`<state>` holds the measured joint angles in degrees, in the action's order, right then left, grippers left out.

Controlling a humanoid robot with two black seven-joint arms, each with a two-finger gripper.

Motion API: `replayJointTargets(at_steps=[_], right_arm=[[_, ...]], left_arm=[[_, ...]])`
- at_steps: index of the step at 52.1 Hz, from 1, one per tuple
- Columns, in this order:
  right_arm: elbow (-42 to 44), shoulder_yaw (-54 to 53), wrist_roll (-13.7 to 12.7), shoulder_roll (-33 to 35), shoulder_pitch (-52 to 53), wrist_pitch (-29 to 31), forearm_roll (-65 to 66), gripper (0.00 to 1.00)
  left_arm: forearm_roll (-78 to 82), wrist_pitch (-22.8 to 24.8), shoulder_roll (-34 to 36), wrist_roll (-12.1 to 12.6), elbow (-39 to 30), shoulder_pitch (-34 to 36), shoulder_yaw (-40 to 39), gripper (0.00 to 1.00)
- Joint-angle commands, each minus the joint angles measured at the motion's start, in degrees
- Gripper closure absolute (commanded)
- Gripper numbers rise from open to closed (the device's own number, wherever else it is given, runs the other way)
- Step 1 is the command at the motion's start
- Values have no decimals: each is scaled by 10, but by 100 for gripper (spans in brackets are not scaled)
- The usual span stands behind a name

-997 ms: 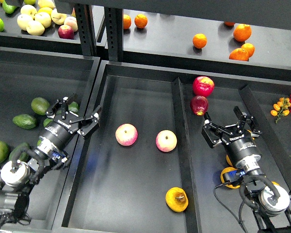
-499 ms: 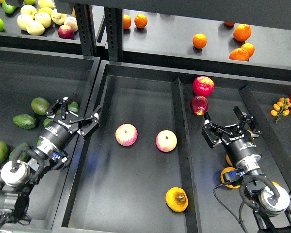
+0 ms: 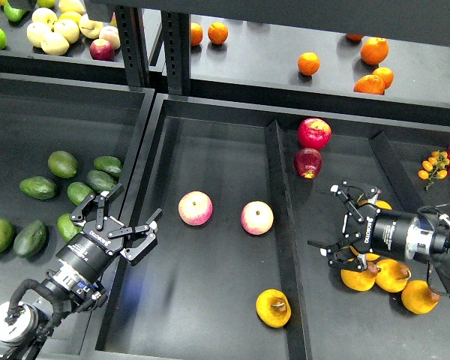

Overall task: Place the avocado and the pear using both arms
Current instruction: 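Lower the right gripper toward the loose yellow-brown pear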

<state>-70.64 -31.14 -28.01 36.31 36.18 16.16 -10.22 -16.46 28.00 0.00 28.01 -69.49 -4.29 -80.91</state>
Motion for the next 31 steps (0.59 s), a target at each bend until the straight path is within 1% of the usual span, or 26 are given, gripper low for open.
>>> replayJointTargets(at_steps=[1,3,4,9,31], right_arm=[[9,48,0,-5,0,13,29,0],[11,63,0,-7,-1,14,34,0],[17,91,0,-13,-1,15,42,0],[30,119,0,-21,-6,18,54,0],[95,133,0,-63,-23,23,71,2]], left_arm=[[2,0,0,0,0,0,0,1],[2,0,0,0,1,0,0,1],[2,0,0,0,0,0,0,1],[2,0,0,0,0,0,0,1],[2,0,0,0,-4,-1,4,1]])
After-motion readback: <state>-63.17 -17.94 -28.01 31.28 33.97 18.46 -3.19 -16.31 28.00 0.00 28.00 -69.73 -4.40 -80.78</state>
